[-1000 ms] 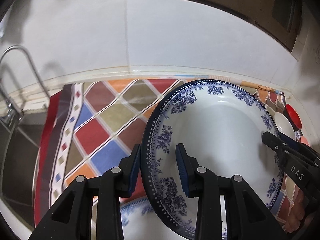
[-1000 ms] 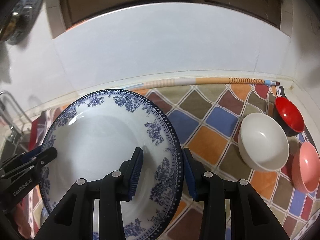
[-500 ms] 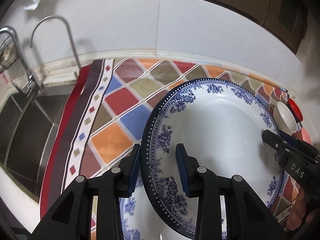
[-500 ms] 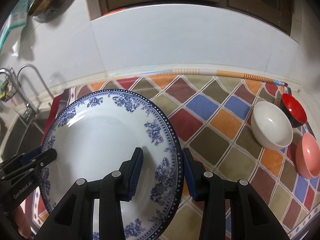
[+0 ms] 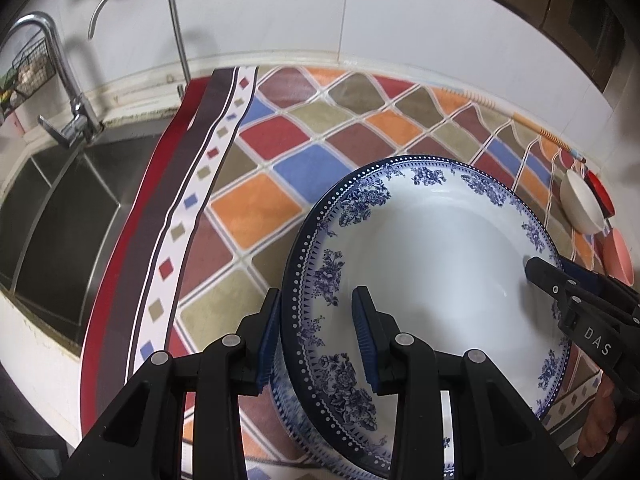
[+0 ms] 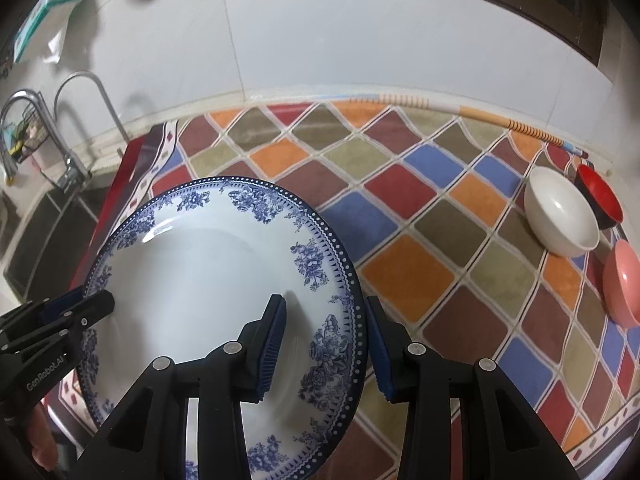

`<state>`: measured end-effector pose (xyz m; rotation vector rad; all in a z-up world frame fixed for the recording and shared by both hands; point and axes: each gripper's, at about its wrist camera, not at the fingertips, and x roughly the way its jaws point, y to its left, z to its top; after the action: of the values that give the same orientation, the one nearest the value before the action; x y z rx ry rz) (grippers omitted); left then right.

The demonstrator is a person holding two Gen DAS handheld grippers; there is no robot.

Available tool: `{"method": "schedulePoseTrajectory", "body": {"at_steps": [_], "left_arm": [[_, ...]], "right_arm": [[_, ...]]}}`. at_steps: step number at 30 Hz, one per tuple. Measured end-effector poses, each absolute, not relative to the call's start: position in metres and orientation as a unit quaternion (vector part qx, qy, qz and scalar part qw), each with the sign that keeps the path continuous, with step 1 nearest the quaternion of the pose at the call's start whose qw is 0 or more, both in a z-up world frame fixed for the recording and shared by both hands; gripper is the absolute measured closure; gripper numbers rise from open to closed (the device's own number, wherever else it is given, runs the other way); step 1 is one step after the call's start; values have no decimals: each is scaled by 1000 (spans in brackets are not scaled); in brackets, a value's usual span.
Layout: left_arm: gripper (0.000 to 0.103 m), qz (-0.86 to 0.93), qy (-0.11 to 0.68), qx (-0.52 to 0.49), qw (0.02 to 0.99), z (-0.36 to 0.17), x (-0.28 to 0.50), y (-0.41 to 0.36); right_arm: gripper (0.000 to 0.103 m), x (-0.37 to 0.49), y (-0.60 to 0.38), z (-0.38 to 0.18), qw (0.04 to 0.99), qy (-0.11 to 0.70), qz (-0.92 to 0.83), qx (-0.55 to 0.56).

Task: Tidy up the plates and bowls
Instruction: 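Lift the second blue-and-white plate with both grippers toward the plate stack, then lower the blue-and-white plate onto the stack and open both grippers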

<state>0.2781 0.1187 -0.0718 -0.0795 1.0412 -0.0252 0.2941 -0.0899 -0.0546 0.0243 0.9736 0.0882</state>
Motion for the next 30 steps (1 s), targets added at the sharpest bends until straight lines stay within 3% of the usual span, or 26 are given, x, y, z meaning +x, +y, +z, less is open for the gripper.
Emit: {"method": "schedulePoseTrajectory", "body": {"at_steps": [30], "left_arm": [[67,2,539,-52,841,-107,270,130]], "right_arm": [[62,287,-71,-94,854,517,62,-13]]}}
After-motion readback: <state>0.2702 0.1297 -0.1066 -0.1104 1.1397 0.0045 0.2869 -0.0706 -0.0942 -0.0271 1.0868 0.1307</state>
